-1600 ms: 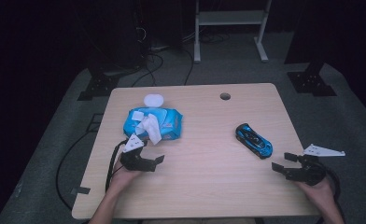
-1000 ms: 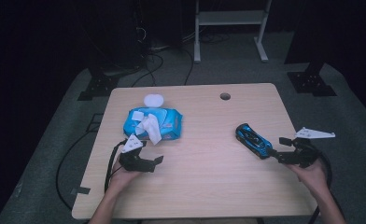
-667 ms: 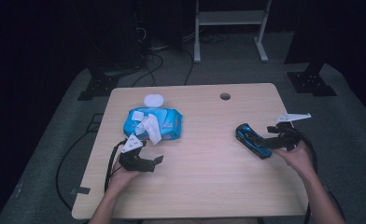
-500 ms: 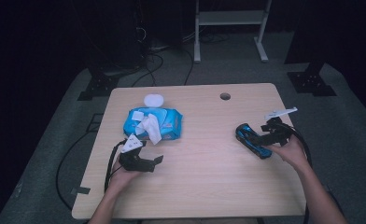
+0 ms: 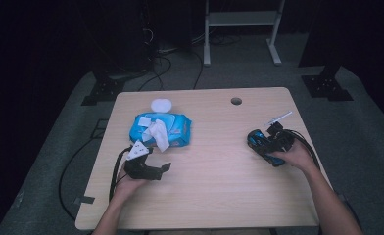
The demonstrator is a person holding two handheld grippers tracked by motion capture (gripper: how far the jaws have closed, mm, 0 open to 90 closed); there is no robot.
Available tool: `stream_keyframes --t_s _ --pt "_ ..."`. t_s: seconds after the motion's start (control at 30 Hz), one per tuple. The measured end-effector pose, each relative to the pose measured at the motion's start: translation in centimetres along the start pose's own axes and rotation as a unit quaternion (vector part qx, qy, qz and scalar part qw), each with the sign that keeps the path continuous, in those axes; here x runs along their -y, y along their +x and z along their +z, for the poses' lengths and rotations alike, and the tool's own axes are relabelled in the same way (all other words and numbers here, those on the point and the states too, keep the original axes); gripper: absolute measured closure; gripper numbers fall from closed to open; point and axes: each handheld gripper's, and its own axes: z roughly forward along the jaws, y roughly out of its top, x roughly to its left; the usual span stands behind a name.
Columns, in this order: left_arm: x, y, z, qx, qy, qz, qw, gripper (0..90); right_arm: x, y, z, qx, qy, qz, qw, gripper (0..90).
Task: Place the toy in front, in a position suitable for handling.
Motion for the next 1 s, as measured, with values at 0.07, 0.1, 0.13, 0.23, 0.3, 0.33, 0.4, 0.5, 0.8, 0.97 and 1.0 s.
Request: stream_keyframes --t_s 0.07,0.1,0.13,0.23,0.3,0.33,0.4,0.5,0.8,0.97,1.0 --pt "0.0 0.0 0.0 0.000 0.000 0.000 1.0000 3.0 -0.1 -0.1 0.2 0.001 0.016 -0.005 0.9999 15.4" --pt "0.0 0.1 0.0 0.000 0.000 0.000 1.0000 3.0 -0.1 -0.2 0.3 -0.001 0.020 -0.004 0.9998 15.5" --pt "0.0 0.1 0.0 0.000 0.000 0.000 1.0000 3.0 -0.2 -0.3 0.5 -0.001 0.032 -0.006 0.9995 15.5" --pt "0.0 0.1 0.0 0.000 0.001 -0.001 1.0000 3.0 -0.1 -0.4 0.7 0.004 0.045 -0.009 0.9989 15.6" --pt "0.0 0.1 0.0 0.000 0.001 0.000 1.0000 3.0 -0.3 -0.4 0.8 0.005 0.049 -0.014 0.9987 17.6" --pt "0.0 0.1 0.0 0.000 0.002 0.000 1.0000 3.0 -0.3 -0.3 0.8 0.009 0.053 -0.019 0.9984 19.7" --pt "0.0 0.0 0.0 0.000 0.002 0.000 1.0000 3.0 -0.4 -0.3 0.8 0.012 0.058 -0.028 0.9979 20.5" --pt "0.0 0.0 0.0 0.000 0.000 -0.001 1.0000 3.0 -0.7 0.2 0.9 0.021 0.074 -0.052 0.9957 24.6" --pt "0.0 0.0 -0.2 -0.002 -0.002 0.000 1.0000 3.0 -1.4 0.5 1.0 0.031 0.100 -0.035 0.9939 25.4" --pt "0.0 0.1 -0.1 -0.003 -0.002 -0.003 1.0000 3.0 -1.1 0.5 0.9 0.028 0.091 -0.035 0.9949 25.5" --pt "0.0 0.1 -0.1 -0.002 -0.002 -0.002 1.0000 3.0 -1.1 0.5 0.9 0.028 0.091 -0.036 0.9948 25.5"
